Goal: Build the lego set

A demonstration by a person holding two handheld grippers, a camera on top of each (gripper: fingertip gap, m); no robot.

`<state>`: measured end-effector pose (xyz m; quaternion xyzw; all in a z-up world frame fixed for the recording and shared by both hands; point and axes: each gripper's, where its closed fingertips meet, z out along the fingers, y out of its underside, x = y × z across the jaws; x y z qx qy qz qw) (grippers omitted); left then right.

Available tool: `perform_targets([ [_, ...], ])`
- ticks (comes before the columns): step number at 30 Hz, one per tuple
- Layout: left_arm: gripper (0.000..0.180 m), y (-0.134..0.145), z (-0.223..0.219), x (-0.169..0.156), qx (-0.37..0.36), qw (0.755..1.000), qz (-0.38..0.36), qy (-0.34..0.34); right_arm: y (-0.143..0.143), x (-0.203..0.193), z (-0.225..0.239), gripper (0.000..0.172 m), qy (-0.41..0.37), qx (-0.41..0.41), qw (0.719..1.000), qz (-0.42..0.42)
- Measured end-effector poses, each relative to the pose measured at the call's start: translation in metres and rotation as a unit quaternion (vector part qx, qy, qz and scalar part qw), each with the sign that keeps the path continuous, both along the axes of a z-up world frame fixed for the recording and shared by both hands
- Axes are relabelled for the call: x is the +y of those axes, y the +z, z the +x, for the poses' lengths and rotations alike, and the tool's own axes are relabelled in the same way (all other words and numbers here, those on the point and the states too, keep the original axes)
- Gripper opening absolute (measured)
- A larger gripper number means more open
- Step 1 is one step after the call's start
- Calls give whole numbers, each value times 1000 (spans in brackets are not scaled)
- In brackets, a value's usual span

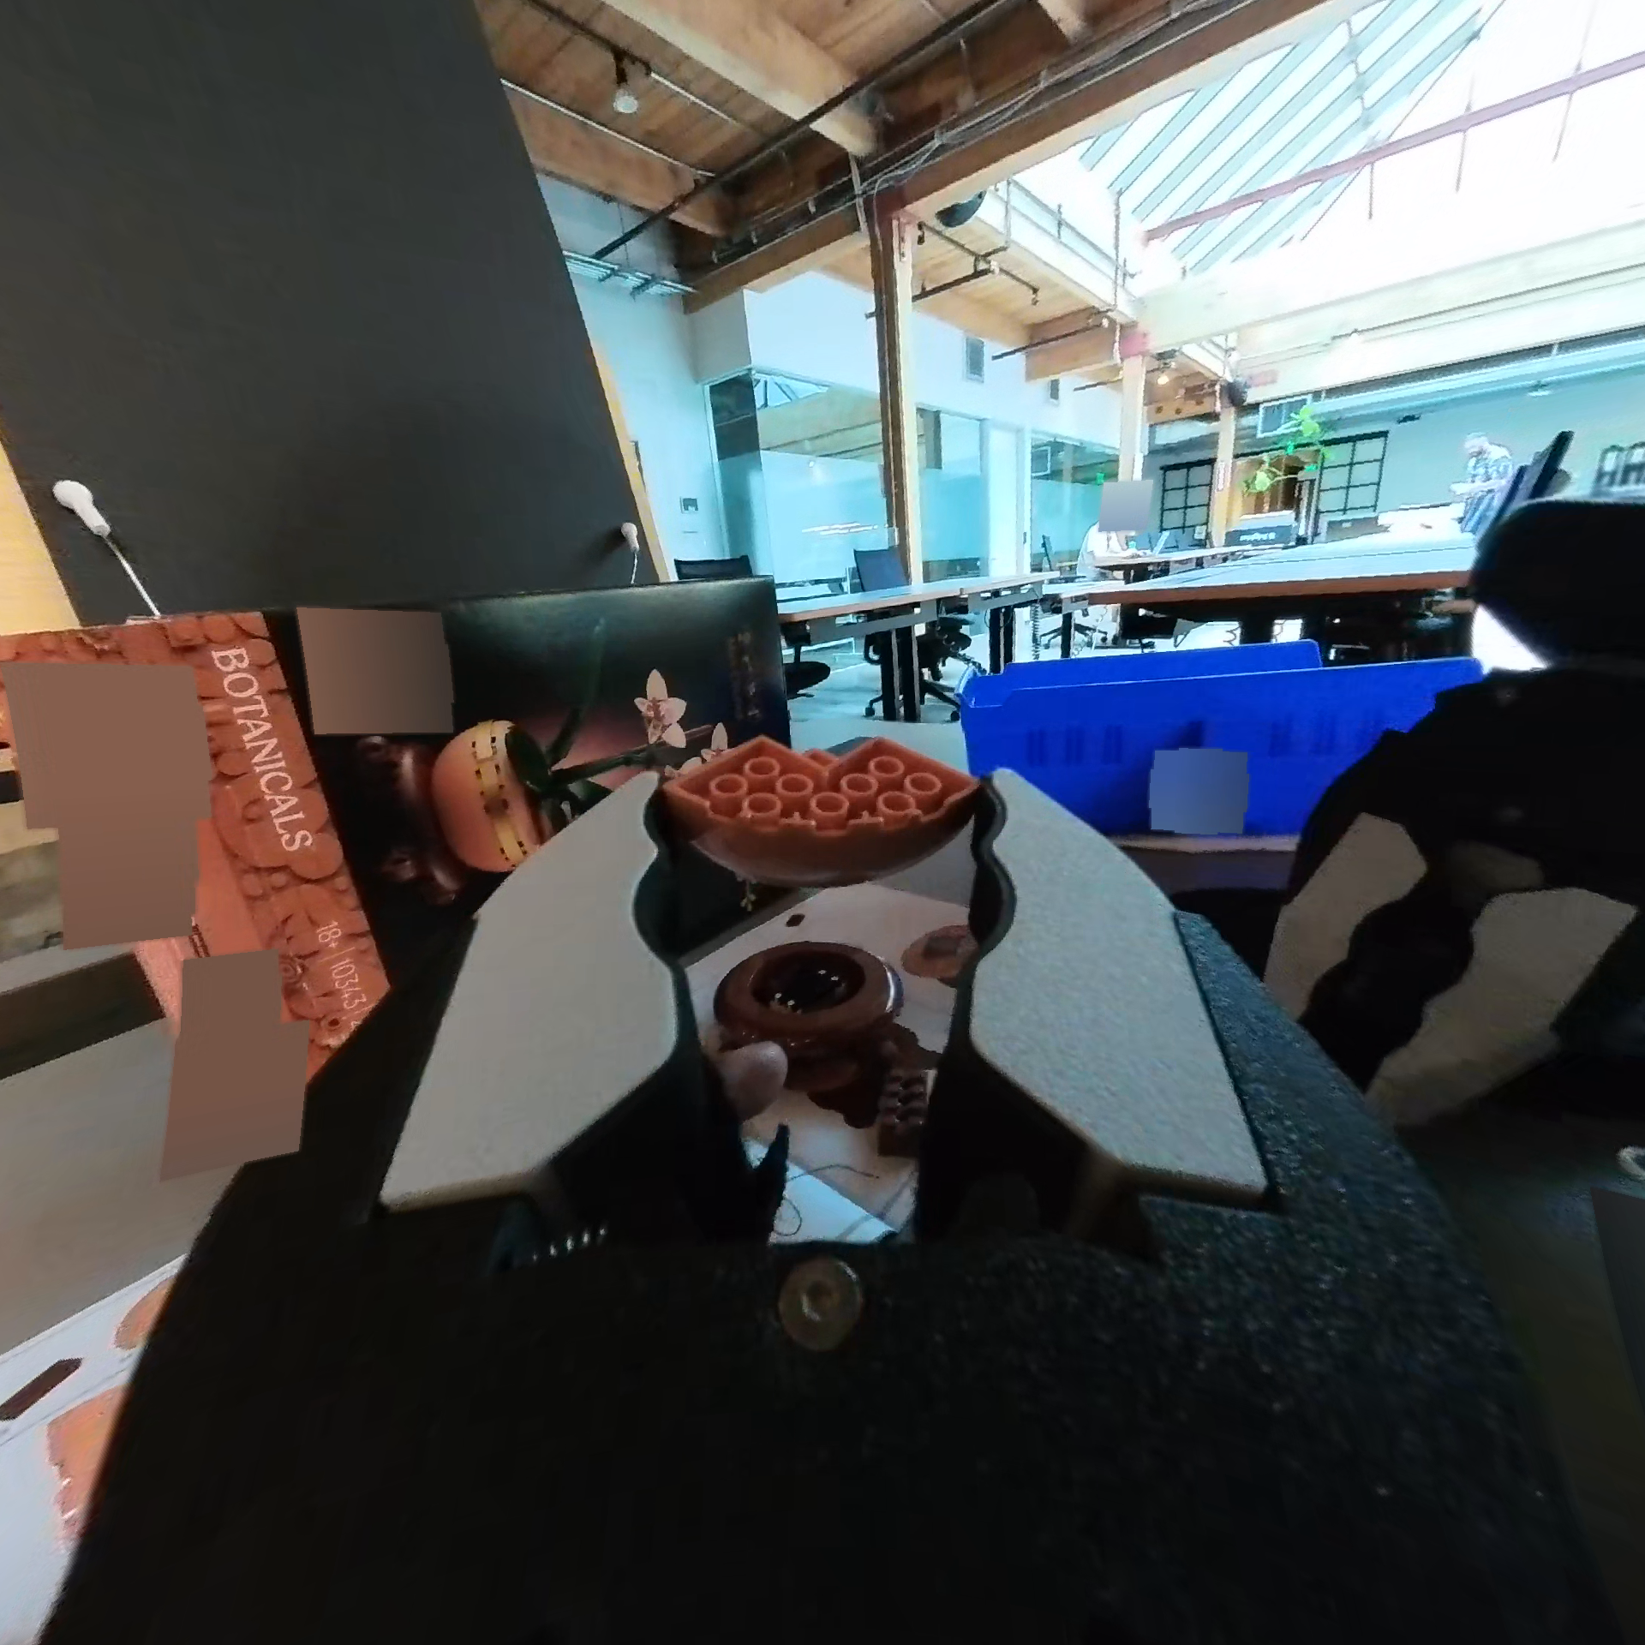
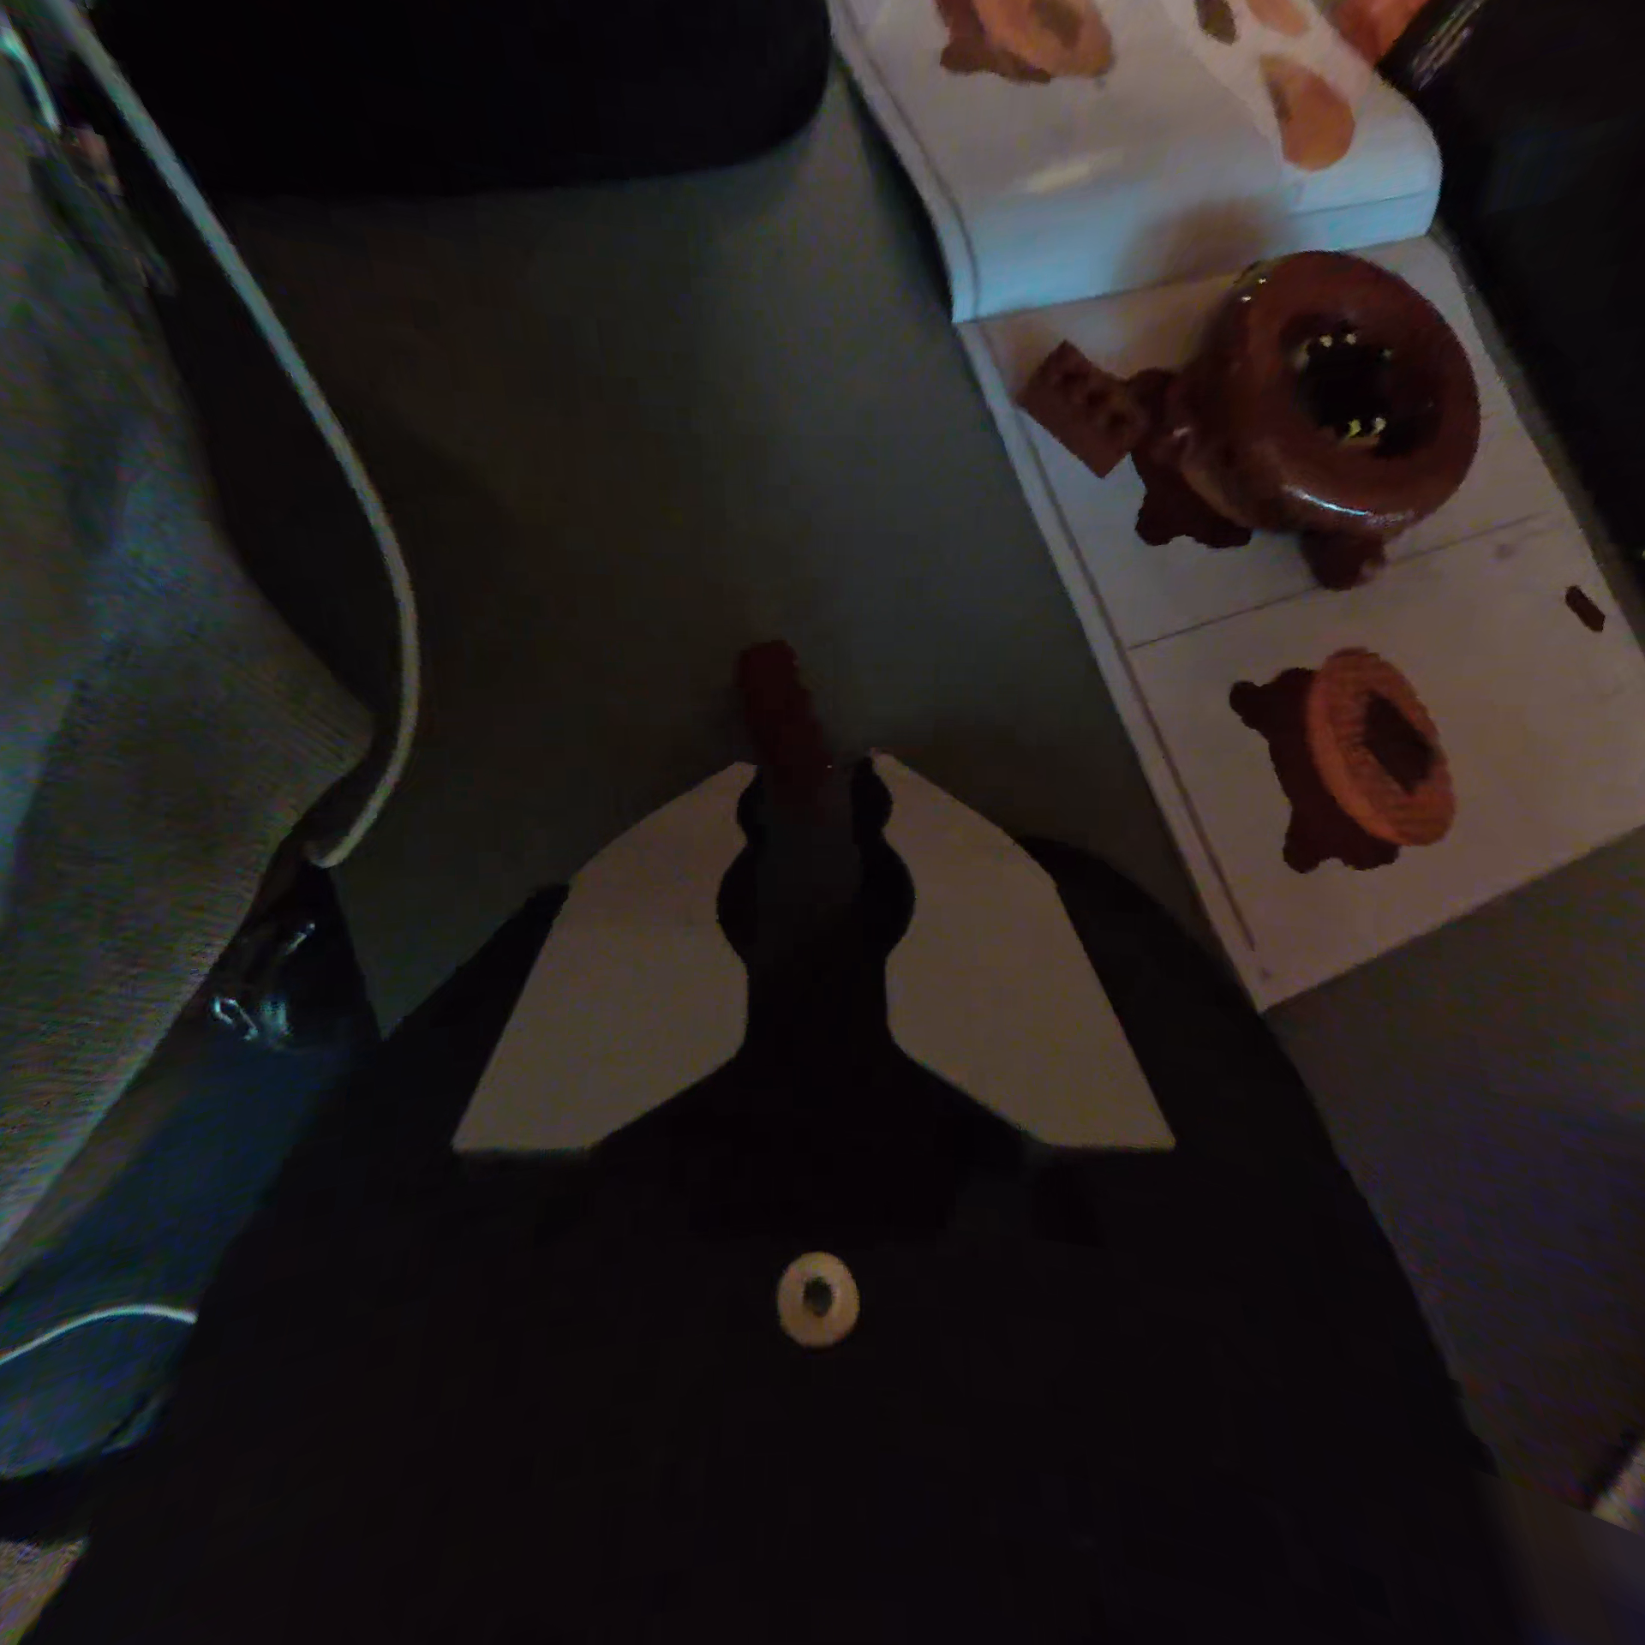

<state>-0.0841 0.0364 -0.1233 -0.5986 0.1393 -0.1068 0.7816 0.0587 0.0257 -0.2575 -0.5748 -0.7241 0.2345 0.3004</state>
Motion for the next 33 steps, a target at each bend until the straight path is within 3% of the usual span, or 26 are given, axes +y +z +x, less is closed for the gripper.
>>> perform_targets([
  [3,63,-3,1,2,3,1000,-8,-3,3,-1,-4,15,10,8,1000,-24],
  [8,63,-3,9,-1,13,1000,-1,-25,1,-5,-4,33,55,-16,997,-48],
  [11,63,-2,16,-3,12,999,2,-52,-2,-2,-7,30,85,-27,996,-29],
  [15,63,-3,20,-3,20,998,7,-63,-2,-1,-12,9,129,-31,991,-12],
  [18,63,1,19,-5,7,998,20,-67,19,-6,-23,8,120,2,985,-127],
  [20,63,4,19,-7,-8,997,28,-77,64,-5,-41,8,91,76,955,-273],
  [22,63,3,20,-7,-6,996,24,-83,110,6,-57,7,63,140,906,-394],
  [24,63,0,26,-7,13,995,17,-94,133,14,-68,7,38,150,863,-481],
  [28,63,-10,41,-7,63,991,-6,-114,134,1,-78,7,25,78,794,-603],
  [30,63,-13,46,-8,74,989,-12,-126,124,-3,-79,7,10,35,786,-618],
  [33,63,-17,50,-9,83,987,-25,-136,118,-1,-83,7,0,2,796,-605],
])
